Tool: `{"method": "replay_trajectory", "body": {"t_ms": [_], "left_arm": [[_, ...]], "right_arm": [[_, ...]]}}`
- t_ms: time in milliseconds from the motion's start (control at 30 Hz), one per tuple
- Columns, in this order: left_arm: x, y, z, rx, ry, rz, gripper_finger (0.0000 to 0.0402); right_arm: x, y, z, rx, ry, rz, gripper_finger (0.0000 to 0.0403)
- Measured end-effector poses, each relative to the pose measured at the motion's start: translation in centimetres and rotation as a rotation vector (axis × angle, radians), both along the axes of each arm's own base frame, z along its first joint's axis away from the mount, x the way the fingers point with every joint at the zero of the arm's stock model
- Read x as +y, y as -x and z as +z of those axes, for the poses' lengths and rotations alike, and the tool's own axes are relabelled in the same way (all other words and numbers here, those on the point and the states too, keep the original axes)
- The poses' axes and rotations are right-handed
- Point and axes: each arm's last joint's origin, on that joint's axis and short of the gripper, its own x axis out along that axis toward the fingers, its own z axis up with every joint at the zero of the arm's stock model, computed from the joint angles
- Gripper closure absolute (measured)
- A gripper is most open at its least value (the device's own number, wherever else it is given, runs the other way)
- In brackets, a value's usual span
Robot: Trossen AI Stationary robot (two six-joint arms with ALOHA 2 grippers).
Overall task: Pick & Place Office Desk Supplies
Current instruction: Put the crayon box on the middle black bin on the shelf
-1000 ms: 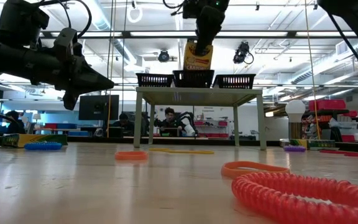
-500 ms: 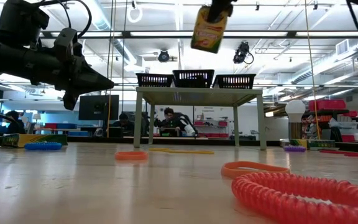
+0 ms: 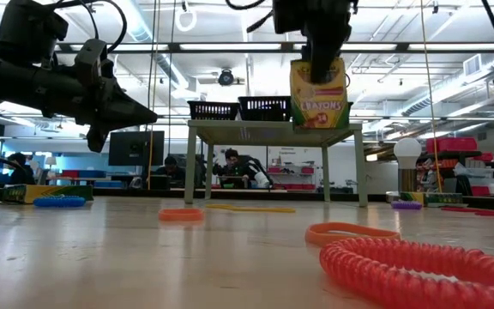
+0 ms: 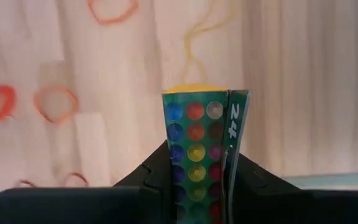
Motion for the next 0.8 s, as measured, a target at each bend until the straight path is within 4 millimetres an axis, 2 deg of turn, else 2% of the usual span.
{"method": "replay_trajectory", "body": {"t_ms": [67,200,333,400,500,667,800], "left_arm": [[0.0,0.0,0.0,-0.002,0.005,0.001,0.0392],[0.0,0.0,0.0,-0.002,0.005,0.001,0.0392],[0.0,0.0,0.0,0.001,0.006,0.001,0.0392],[0.0,0.0,0.0,0.001,0.006,0.001,0.0392],[0.0,0.0,0.0,0.001,0.007,0.001,0.0392],[0.0,0.0,0.0,-0.002,0.016,0.002,0.0392],[0.0,0.0,0.0,-0.006,0.029,0.003,0.0392]], "right_arm": [[0.1,0.3,0.4,-0.037,-0.017,-0.021,0.0312],[-0.4,0.9,4.6,-0.180,0.054,-0.067,0.0312],[-1.7,1.3,9.6,-0.342,0.280,-0.128,0.0312],[-2.6,1.3,11.0,-0.374,0.410,-0.148,0.0312],[-4.4,0.3,11.0,-0.351,0.551,-0.151,0.0312],[-7.3,-1.8,9.2,-0.282,0.708,-0.103,0.0312],[-8.5,-2.4,8.4,-0.242,0.740,-0.081,0.0312]]}}
